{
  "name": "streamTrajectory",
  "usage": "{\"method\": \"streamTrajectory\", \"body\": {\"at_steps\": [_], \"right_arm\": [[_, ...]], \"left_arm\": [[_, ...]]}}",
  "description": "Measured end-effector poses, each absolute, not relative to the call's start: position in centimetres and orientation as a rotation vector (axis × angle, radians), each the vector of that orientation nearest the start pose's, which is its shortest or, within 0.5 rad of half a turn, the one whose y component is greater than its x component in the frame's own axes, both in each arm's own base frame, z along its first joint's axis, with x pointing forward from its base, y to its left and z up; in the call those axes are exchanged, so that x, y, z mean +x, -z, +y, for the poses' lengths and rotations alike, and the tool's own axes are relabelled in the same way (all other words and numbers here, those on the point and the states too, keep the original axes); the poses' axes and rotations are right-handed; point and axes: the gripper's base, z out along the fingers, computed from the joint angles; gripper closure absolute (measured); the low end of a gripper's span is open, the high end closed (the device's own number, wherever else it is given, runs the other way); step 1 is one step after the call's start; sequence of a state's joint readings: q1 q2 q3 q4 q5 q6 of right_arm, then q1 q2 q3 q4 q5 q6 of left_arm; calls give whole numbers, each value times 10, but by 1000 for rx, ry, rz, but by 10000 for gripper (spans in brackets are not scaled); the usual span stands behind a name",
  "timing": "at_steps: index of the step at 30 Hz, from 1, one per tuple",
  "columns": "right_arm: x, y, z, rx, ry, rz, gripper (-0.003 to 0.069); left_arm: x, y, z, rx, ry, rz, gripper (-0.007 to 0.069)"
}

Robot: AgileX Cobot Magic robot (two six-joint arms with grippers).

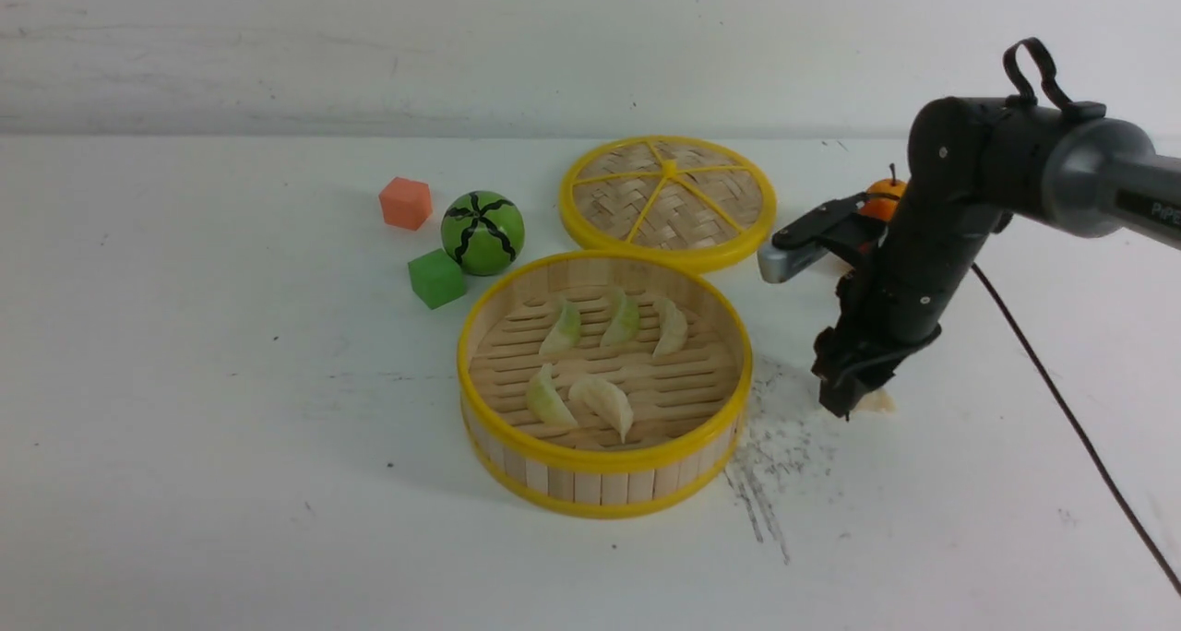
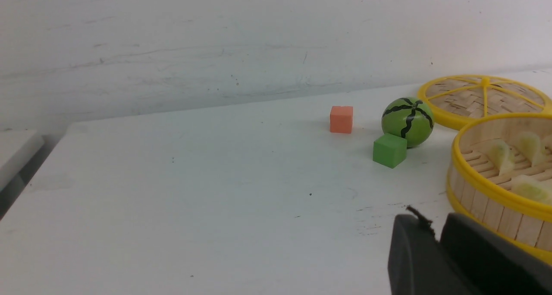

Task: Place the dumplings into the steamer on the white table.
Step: 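Reach for and grasp a dumpling lying on the table beside the steamer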

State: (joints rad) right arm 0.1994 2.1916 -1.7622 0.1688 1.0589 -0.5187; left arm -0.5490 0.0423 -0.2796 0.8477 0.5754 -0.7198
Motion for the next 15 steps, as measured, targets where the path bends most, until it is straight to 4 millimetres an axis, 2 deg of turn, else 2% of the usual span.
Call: {"method": "streamTrajectory", "body": {"at_steps": [6, 15], "right_arm": [[444, -176, 102, -856, -179, 2834, 505], [436, -183, 103, -759, -238, 2913, 515]], "left_arm": [[47, -268, 15, 165, 41, 1636, 531], [48, -268, 15, 167, 36, 1634, 524]]}}
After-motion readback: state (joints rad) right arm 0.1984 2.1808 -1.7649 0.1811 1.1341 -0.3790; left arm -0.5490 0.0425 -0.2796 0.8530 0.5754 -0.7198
